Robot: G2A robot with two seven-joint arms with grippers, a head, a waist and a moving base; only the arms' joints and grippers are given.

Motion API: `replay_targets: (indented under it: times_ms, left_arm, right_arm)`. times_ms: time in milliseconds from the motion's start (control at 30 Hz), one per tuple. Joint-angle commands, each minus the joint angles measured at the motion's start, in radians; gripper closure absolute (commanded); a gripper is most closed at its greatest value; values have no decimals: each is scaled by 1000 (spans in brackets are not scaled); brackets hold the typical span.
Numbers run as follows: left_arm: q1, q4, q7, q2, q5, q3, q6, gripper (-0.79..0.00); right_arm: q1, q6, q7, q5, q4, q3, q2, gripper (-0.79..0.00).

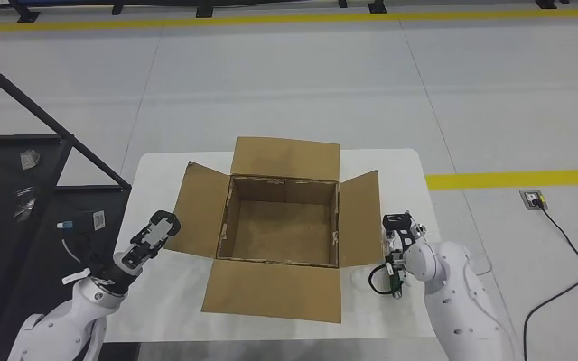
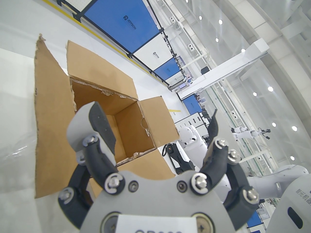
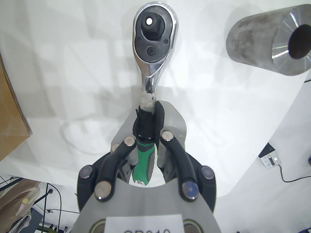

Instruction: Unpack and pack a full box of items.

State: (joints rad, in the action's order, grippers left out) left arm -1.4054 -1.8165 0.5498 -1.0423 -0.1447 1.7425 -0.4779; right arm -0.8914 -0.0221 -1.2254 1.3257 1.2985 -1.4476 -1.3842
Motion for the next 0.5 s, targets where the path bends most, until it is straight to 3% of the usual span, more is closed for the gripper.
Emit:
replay_targets:
  times_ms: [0,67,133,433,467]
  left_arm:
    - [0,-1,0,0,2,0,-3,-785]
    - [1,-1,0,0,3,1,-4,-785]
    - [1,0,-2,1,1,2,-3,-785]
    - [2,-6,-15,3,27,21,-12,-785]
    - [2,-5,-20,3,26,30,-10,-785]
  right_arm:
    - [6,-3,2,-2,-14,4,1,-37]
    - [11,-5,7,-9,-24,4,1,-80]
    - [10,-8,15,-19,-26,0,2,-243]
    - [-51,3,32,-60,92,-49,17,-382]
    - [-58,-3,38,-67,109,-56,18,-431]
